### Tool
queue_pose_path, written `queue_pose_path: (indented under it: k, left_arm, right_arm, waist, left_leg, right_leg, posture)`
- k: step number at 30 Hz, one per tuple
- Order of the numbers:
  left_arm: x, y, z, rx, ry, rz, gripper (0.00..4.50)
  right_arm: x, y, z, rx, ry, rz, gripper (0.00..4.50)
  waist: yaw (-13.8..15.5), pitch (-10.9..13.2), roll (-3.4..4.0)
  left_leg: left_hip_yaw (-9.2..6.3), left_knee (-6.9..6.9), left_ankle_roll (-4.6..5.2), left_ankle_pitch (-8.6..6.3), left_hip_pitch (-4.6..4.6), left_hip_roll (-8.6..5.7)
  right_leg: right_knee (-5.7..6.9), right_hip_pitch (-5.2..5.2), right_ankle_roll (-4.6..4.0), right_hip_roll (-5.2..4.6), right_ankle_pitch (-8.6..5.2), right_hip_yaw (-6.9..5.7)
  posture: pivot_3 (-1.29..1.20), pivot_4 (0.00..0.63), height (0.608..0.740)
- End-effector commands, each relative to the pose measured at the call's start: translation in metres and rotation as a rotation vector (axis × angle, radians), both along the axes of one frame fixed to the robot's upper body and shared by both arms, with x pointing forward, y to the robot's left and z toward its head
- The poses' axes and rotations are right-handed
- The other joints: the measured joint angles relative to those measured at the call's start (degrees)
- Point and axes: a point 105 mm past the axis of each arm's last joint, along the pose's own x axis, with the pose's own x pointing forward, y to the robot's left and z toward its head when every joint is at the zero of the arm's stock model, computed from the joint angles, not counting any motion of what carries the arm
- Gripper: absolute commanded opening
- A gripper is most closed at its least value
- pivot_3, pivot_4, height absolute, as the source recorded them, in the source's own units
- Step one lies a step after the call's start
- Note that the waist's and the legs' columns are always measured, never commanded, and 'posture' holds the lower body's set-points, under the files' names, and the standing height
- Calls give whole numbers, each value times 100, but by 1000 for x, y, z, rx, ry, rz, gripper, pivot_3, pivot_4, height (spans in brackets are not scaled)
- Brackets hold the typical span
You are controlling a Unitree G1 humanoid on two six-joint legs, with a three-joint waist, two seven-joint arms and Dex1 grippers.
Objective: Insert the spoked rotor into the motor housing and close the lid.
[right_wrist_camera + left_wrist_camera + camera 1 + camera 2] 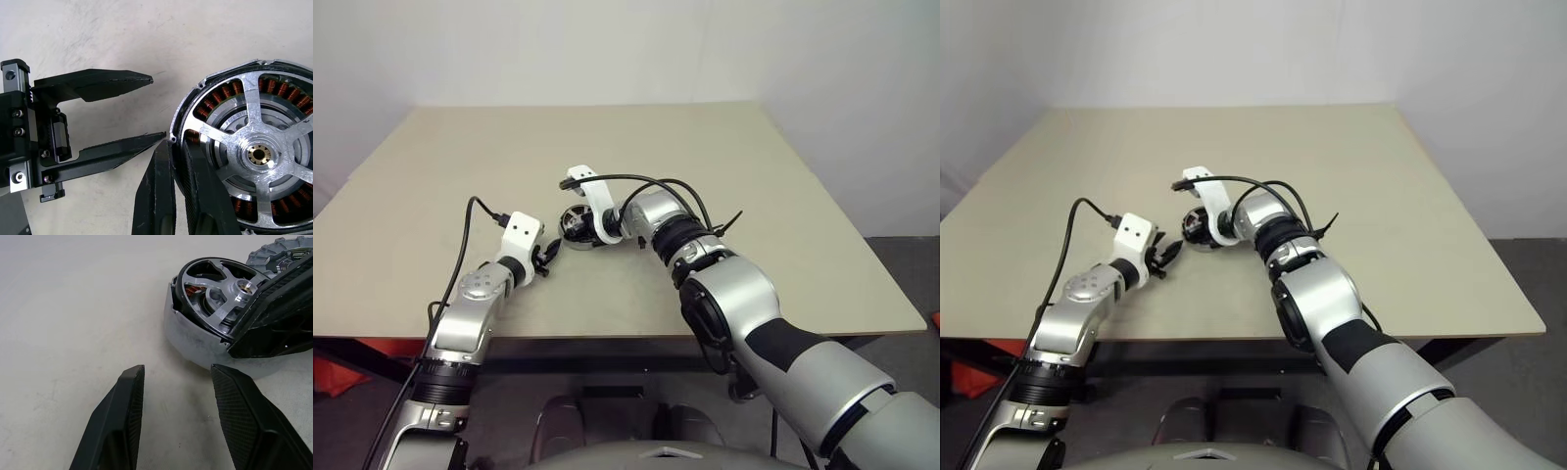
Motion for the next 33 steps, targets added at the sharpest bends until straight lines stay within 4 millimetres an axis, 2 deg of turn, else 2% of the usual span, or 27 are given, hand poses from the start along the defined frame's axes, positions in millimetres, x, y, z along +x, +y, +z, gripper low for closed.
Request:
queue_pose_path:
  k: [1, 7, 12, 17, 20, 22, 25, 29, 32, 33]
  left_arm:
    - [5, 0, 18, 14, -67, -3, 2273]
    - [6, 0, 18, 14, -68, 0, 2273]
    - [6, 0, 17, 13, -67, 1, 2273]
    - [5, 1, 16, 11, -64, 3, 2273]
    - [6, 1, 16, 12, -64, 3, 2273]
    - [6, 2, 17, 13, -64, 4, 2273]
    - [7, 2, 17, 16, -64, 2, 2273]
    - [8, 2, 18, 21, -65, -6, 2273]
    - [9, 2, 19, 24, -67, -11, 2273]
    - [10, 2, 19, 25, -67, -12, 2273]
  right_arm:
    - [-8, 6, -2, 16, 40, 31, 9]
    - [-2, 4, 0, -20, -15, 13, 1839]
    - [-4, 9, 13, 19, -21, 75, 1839]
    - [-8, 19, 54, 152, -89, 204, 1839]
    - [-5, 19, 81, 230, -256, 276, 1839]
    - [1, 14, 89, 239, -411, 293, 1839]
    - [14, 3, 84, 203, -545, 240, 1839]
    - [29, -10, 59, 119, -618, 140, 1012]
    - [35, -18, 39, 60, -640, 81, 22]
    - [37, -20, 35, 41, -652, 72, 22]
  waist:
    - [0, 0, 0]
    - [21, 1, 1]
    - [14, 1, 1]
    - [13, 2, 2]
    - [14, 1, 1]
    - [20, -1, -2]
    - [21, -1, -3]
    - [11, -1, -3]
    - [1, -1, -2]
    - [-1, -1, -2]
  left_leg:
    - [0, 0, 0, 0, 0, 0]
    - [0, -3, -1, 1, -1, -2]
    - [-3, -2, -6, 4, 11, -3]
    - [-2, -9, -9, 5, 10, 0]
    - [-2, -11, -8, 5, -4, 0]
    - [-1, -15, -8, 5, -5, -1]
    - [0, -15, -8, 5, -3, -6]
    - [0, -10, -9, 6, -1, -4]
    - [0, -10, -11, 7, 0, -2]
    - [0, -10, -10, 7, -2, -3]
  right_leg:
    - [0, 0, 0, 0, 0, 0]
    - [0, 0, 0, 0, 0, 0]
    - [0, 11, 9, -2, -3, 1]
    - [2, 5, 4, 0, -1, 1]
    - [-2, -8, 4, 0, 0, 0]
    - [-4, -10, 3, 0, -1, 0]
    - [-5, -7, 4, -2, -1, 1]
    - [-1, -5, 4, -2, -1, 1]
    - [0, -5, 3, -1, 0, 0]
    - [0, -6, 3, -1, 0, 0]
  posture:
    - [0, 0, 740]
    - [0, 0, 740]
    - [0, 0, 740]
    - [0, 0, 740]
    - [0, 0, 740]
    - [0, 0, 740]
    - [0, 0, 740]
    - [0, 0, 740]
    - [0, 0, 740]
    - [0, 0, 740]
